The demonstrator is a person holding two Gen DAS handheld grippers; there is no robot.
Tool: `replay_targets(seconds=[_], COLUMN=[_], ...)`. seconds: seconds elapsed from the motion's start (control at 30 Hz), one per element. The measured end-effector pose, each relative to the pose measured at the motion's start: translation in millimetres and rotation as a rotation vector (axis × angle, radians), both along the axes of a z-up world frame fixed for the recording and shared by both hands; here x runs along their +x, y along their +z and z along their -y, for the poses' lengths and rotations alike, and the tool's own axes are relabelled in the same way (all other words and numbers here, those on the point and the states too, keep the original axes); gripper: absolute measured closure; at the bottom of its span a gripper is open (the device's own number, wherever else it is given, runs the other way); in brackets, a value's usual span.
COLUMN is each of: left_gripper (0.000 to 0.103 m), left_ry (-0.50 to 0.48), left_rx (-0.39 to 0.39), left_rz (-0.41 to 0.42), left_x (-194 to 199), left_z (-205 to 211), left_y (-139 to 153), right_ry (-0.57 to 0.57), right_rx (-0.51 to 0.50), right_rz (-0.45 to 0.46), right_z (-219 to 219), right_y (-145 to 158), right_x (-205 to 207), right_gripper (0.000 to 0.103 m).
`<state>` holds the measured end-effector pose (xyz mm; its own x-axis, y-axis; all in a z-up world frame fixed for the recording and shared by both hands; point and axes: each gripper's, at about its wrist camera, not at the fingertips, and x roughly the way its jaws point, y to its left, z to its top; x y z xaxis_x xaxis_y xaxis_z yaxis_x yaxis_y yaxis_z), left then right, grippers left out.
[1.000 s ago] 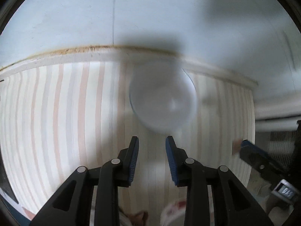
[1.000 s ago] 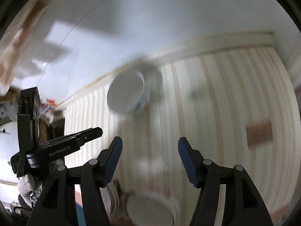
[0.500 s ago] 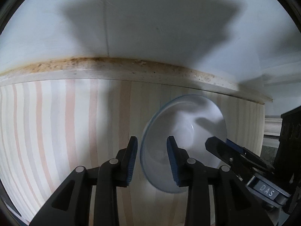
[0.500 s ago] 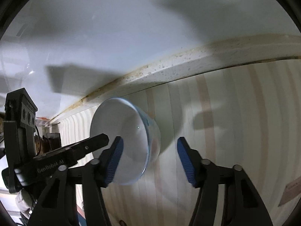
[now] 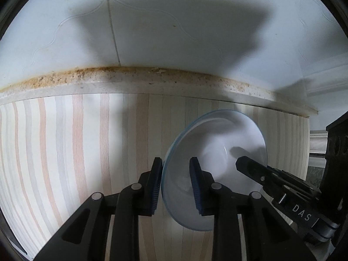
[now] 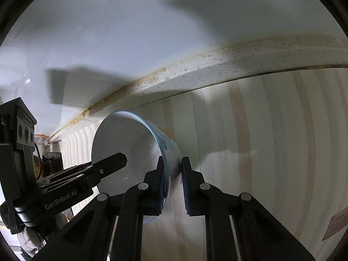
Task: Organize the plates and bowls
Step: 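Carry the blue-dot bowl with the right gripper and lower it into the nested bowls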
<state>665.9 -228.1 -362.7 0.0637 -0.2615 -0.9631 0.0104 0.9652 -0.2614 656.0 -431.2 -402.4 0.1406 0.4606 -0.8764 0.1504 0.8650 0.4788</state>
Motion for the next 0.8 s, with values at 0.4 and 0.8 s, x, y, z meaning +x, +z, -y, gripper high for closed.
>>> replay_targets(seconds=[0.4,0.8], left_gripper=[0.08,0.08], left_ry=[-0.059,-0.171], left_rx=[0.006,-0.011], left_rz=[0.053,0.1], left_x=[-43,-121], left_z=[3,10], left_y=[45,107], right_ry=[0.026,-0.005], right_rx=[-0.008,-0.01], right_rz=[0.024,0.059], right_z=[0,11], right_y=[37,103], right_x=[-24,-120], right_gripper=[0.088,0.088])
